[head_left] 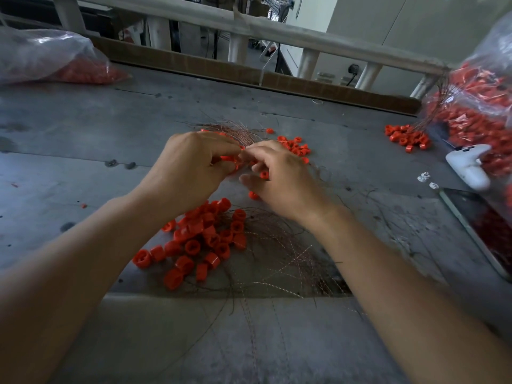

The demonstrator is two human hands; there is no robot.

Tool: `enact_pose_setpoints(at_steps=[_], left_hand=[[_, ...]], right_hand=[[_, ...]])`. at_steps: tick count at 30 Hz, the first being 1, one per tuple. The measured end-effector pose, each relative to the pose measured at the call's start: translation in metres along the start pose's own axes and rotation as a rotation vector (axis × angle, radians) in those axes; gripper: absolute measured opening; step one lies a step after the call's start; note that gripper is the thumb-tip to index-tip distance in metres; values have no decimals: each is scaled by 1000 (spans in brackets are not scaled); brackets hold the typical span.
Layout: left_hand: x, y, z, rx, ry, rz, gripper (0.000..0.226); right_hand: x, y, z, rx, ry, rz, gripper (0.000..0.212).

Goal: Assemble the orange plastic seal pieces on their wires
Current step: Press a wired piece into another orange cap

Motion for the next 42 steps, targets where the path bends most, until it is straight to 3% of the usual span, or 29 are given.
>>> enact_pose_setpoints(at_steps=[5,10,13,18,26,30,33,38,42], left_hand=[[-7,-13,-2,57,-31,-62,26],[-6,-24,-6,40,-14,-189,36],[-12,-27,-6,26,-45,-298,41],[-23,-33,-9,64,-114,-411,34],[-20,-15,-8,-157,-131,-507,27],[-10,-13,-11,-259,-77,-669,19],[-3,-15,-13,-290,-32,-783,21],[-2,-9,-14,-369,-54,-920,28],[-3,-8,-14,-376,-41,-960,30]], right_hand=[[2,-3,-2,43,5,14,39],[-29,-2,-6,59,-304,153,18],[-37,3,-9,-9,-319,302,8],[-48,12,-13,-87,-326,482,20],[-84,-22,-19,76,-537,1222,14],[-103,-36,-28,120,-614,1048,19],[-101,-31,-29,132,-491,816,17],[-77,7,-30,-34,-240,540,11],[-66,15,-31,-62,-196,378,16]])
Point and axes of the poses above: each hand's wrist, its own z-axis towards the middle knuckle, its own x-axis out of the palm, y = z × x, the point moved 6 cm from there along z, towards the middle knuckle, and after that the axes turned 14 degrees about -z, right-handed, at the moved point
